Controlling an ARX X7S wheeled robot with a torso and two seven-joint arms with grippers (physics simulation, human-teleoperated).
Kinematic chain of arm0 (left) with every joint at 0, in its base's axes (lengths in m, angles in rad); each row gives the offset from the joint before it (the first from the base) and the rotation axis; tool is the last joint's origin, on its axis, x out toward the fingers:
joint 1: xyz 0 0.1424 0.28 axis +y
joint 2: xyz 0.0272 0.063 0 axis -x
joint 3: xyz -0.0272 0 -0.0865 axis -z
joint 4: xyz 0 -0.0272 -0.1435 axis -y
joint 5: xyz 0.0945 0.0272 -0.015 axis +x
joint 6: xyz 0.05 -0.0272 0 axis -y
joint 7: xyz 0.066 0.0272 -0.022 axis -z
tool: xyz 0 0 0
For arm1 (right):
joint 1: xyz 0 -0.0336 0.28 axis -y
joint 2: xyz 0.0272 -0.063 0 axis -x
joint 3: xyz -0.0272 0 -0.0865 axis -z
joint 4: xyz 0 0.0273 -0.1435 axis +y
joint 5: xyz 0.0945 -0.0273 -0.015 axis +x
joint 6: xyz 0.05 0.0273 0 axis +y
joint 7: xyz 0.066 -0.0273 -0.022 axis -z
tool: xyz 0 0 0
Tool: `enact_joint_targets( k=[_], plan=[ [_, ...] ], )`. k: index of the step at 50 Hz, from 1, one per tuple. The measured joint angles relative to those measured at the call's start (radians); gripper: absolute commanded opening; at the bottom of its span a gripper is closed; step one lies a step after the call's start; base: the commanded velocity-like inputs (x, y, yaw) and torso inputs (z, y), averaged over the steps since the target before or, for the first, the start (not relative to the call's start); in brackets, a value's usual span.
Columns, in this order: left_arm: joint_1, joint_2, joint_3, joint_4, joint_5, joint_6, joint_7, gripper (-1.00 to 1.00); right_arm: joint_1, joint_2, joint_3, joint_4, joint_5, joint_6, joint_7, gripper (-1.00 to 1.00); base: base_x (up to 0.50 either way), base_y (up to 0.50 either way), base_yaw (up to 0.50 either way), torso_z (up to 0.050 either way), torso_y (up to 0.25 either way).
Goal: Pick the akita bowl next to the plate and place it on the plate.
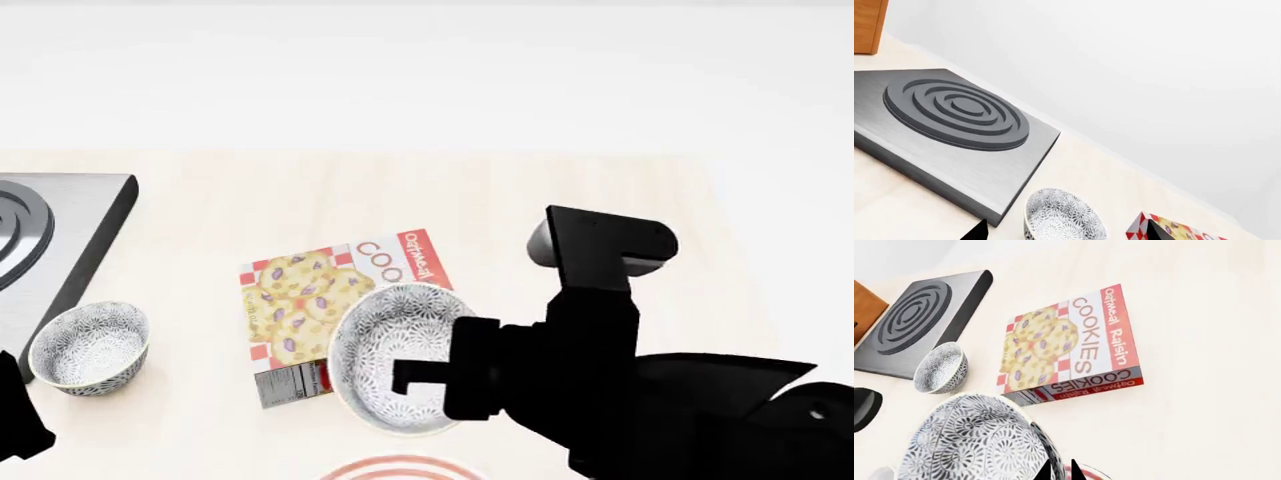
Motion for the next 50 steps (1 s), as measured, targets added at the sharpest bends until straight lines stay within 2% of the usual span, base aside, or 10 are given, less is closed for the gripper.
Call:
enact_joint_targets(
  k=[20,50],
  plan=[
    [0.004,-0.007,0.003,0.006,-0.011,-0.001,-0.006,1.0,-0.069,0.028,-0.024,0.013,0.201,-0.023,0.077,-1.0,0.0,0.0,0.0,0.0,0.001],
    [0.0,-0.017,0.007,-0.005,-0.021,0.005,-0.006,1.0,-0.145,0.067,-0.105,0.009,0.218,-0.072,0.018,-1.0,0.0,0.0,0.0,0.0,0.0]
  ],
)
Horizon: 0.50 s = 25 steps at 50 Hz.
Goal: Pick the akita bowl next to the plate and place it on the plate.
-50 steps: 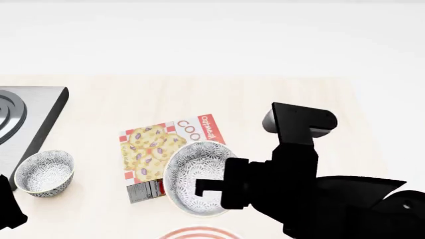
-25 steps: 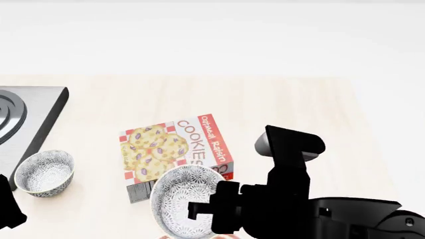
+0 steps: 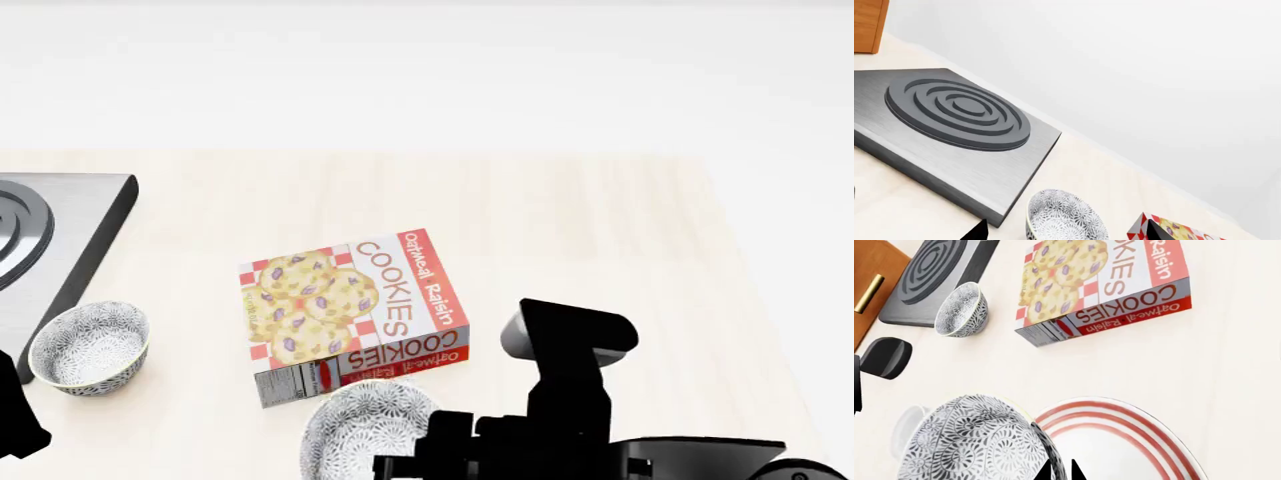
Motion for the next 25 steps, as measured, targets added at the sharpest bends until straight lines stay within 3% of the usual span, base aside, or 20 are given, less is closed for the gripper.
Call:
enact_joint_targets(
  k=[25],
  plan=[
    [0.002,-0.004,0.006,0.0,-0.004,0.005,-0.004,1.0,-0.061,0.043,-0.048,-0.055,0.027,-0.013,0.016,-1.0,0.0,0.0,0.0,0.0,0.0]
  ],
)
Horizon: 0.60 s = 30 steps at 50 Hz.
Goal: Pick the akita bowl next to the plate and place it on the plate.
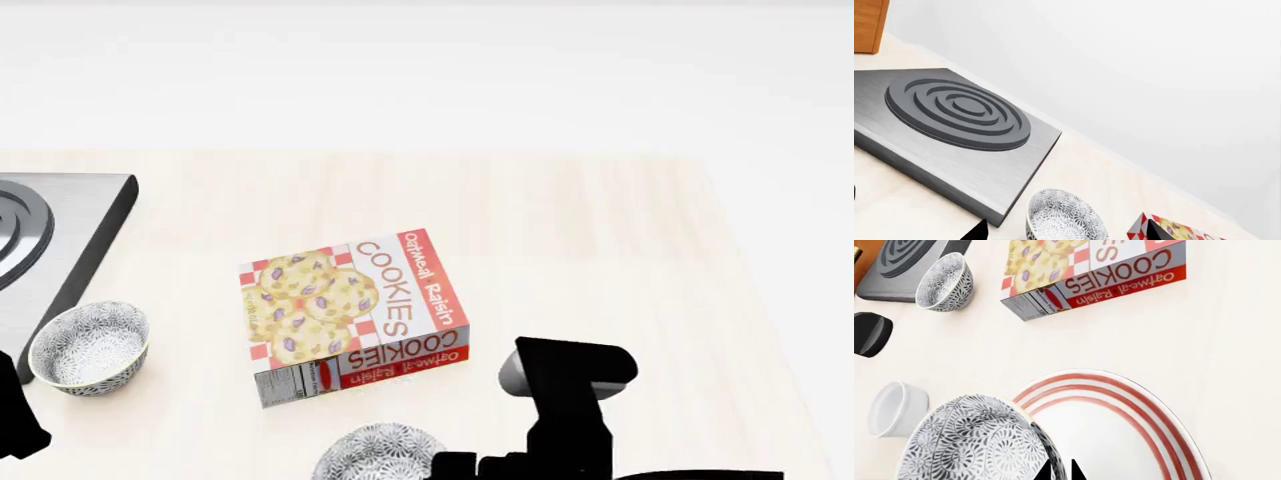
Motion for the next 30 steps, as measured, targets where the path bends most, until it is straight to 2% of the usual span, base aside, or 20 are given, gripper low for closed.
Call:
enact_joint_targets(
  k=[30],
  plan=[
    [0.002,-0.006,0.007,0.002,-0.006,0.005,-0.005,1.0,-0.026,0.038,-0.106,0.014,-0.139,-0.083,-0.122,-1.0,0.0,0.0,0.0,0.0,0.0]
  ],
)
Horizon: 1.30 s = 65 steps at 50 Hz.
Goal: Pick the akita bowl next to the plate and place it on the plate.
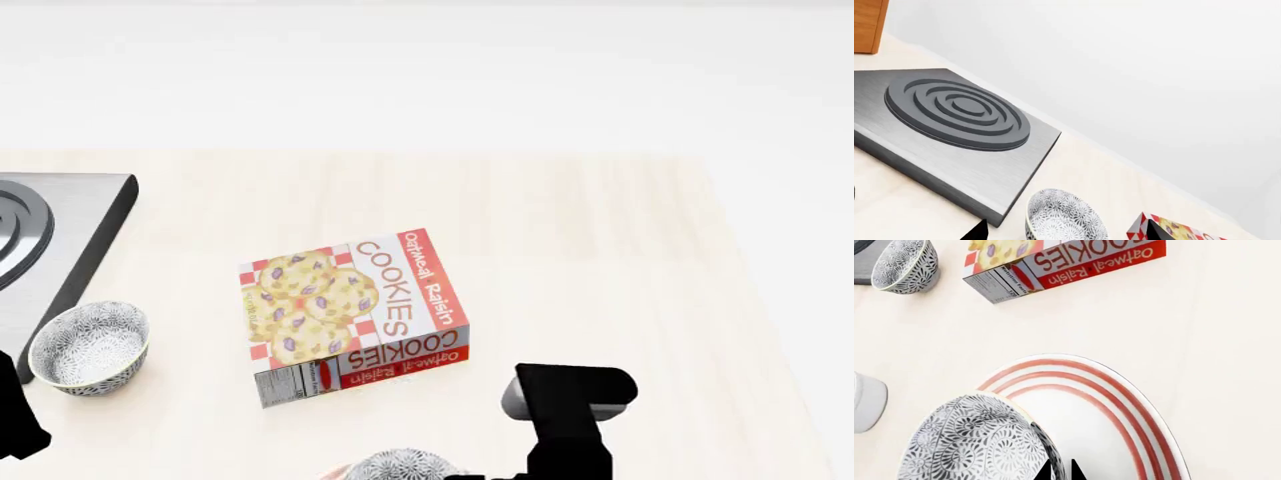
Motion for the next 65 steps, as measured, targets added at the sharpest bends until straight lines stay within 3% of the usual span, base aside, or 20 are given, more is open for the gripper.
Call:
enact_joint_targets(
  k=[47,48,65],
  plan=[
    [-0.002,-0.005,0.011,-0.015,-0.005,0.015,0.0,1.0,0.02,-0.006,-0.174,0.054,-0.16,-0.094,-0.146,-1.0,0.0,0.0,0.0,0.0,0.0],
    [-0.002,-0.005,0.011,-0.016,-0.005,0.016,0.0,1.0,0.021,-0.005,-0.178,0.051,-0.163,-0.096,-0.149,1.0,0.0,0.0,0.0,0.0,0.0],
    [-0.004,-0.007,0.015,-0.018,-0.009,0.018,-0.002,1.0,0.041,0.019,-0.208,-0.028,-0.148,-0.081,-0.151,1.0,0.0,0.0,0.0,0.0,0.0]
  ],
)
